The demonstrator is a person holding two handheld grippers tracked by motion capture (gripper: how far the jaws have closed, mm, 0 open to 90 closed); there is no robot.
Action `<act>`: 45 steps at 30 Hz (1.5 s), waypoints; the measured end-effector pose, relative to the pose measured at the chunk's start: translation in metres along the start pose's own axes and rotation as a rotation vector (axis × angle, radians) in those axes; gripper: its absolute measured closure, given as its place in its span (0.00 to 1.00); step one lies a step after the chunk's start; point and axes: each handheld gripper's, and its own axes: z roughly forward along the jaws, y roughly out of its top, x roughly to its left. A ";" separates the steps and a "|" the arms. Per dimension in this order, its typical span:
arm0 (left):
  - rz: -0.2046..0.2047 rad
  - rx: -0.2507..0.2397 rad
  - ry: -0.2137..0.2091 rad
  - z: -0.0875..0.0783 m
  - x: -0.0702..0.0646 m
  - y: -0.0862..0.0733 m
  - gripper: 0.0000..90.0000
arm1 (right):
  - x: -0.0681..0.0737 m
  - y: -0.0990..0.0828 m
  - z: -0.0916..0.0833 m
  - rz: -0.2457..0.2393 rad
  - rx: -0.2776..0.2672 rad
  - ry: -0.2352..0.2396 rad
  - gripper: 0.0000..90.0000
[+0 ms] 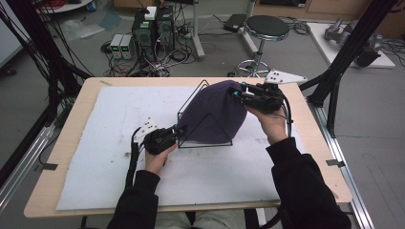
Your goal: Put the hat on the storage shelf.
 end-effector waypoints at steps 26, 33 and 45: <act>-0.050 -0.041 0.006 -0.009 -0.008 0.012 0.46 | 0.000 -0.001 -0.004 0.060 -0.055 -0.061 0.23; -0.028 -0.059 0.034 -0.013 -0.012 0.018 0.39 | -0.002 0.000 -0.010 0.076 -0.078 -0.083 0.16; -0.005 -0.031 0.089 -0.021 -0.016 0.031 0.23 | 0.001 -0.006 -0.029 0.091 -0.141 -0.256 0.13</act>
